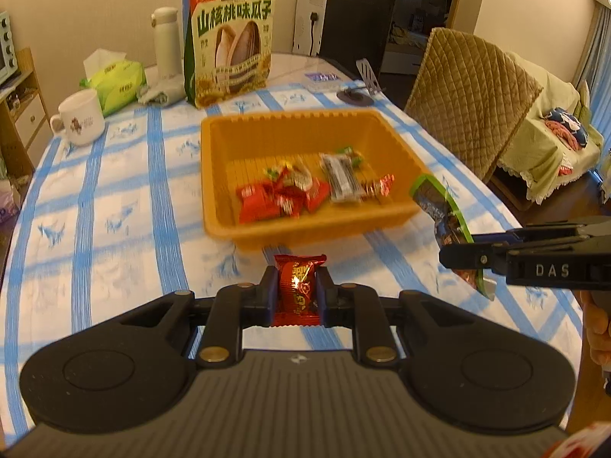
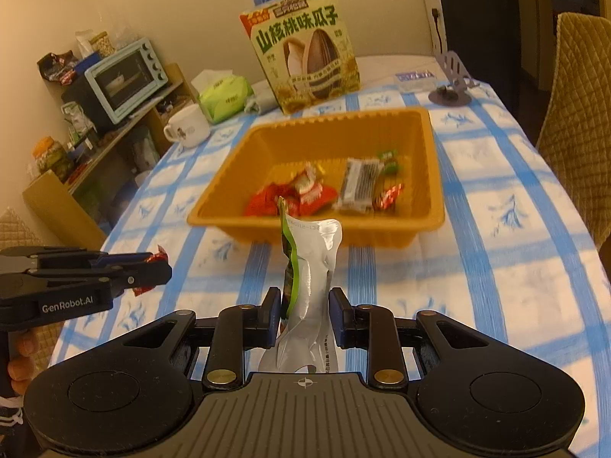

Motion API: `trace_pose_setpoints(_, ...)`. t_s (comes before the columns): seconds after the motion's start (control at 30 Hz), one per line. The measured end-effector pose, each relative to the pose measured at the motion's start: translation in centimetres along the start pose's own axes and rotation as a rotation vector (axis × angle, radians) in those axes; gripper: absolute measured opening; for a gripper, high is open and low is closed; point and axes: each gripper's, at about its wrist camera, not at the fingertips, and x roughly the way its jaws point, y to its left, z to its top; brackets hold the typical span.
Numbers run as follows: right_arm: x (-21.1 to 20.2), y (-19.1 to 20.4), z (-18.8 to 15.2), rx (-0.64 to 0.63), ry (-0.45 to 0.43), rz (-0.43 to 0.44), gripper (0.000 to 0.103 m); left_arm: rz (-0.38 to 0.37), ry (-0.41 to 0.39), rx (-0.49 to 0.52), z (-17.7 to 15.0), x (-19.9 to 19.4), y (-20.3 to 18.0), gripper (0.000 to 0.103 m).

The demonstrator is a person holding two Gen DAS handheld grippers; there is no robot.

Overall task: Organize snacks
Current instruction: 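Carry the red sweet in the left tool while the right tool carries the pouch over the tray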

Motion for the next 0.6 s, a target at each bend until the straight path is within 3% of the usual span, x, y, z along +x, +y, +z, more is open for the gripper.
trace_pose_setpoints(0.3, 2.6, -0.5, 6.6, -0.021, -0.081, 0.005, 0.028, 0.018, -0.079, 0.016, 5.7, 1.7, 0.8, 0.018)
trace_pose_setpoints(0.6, 6.0, -0.7, 10.6, -0.029, -0.094, 0.001, 0.028, 0.039, -0.108, 0.028, 10.2, 3.9, 1.7, 0.018)
